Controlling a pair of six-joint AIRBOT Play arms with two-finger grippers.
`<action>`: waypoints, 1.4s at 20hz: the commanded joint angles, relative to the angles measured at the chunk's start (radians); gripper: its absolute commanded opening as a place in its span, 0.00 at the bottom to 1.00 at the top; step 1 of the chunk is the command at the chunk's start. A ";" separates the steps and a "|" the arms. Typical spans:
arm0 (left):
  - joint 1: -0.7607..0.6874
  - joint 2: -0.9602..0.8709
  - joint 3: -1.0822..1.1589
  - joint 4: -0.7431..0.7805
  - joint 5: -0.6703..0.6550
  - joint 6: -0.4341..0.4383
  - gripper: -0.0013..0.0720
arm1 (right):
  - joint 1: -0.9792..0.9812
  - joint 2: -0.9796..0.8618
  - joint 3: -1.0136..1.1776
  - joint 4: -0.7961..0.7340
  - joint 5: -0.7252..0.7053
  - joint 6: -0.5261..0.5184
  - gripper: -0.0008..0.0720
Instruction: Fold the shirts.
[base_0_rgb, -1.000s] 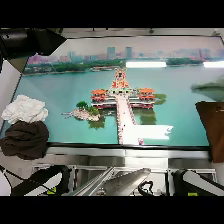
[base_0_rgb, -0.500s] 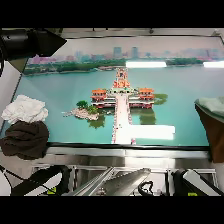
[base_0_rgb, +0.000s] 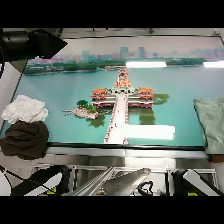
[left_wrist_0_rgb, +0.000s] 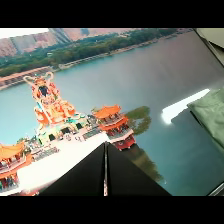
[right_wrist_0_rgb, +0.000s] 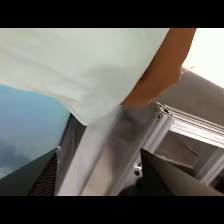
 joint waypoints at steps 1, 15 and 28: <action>-0.001 0.000 0.001 0.000 0.002 -0.001 0.05 | 0.002 -0.004 0.056 0.138 0.093 -0.013 0.58; -0.105 0.112 -0.385 0.005 0.025 -0.039 0.04 | 1.034 0.229 -0.132 0.349 0.587 -0.263 0.03; -0.150 0.223 -0.583 0.051 -0.107 -0.039 0.05 | 1.266 0.234 -0.159 0.357 0.678 -0.260 0.03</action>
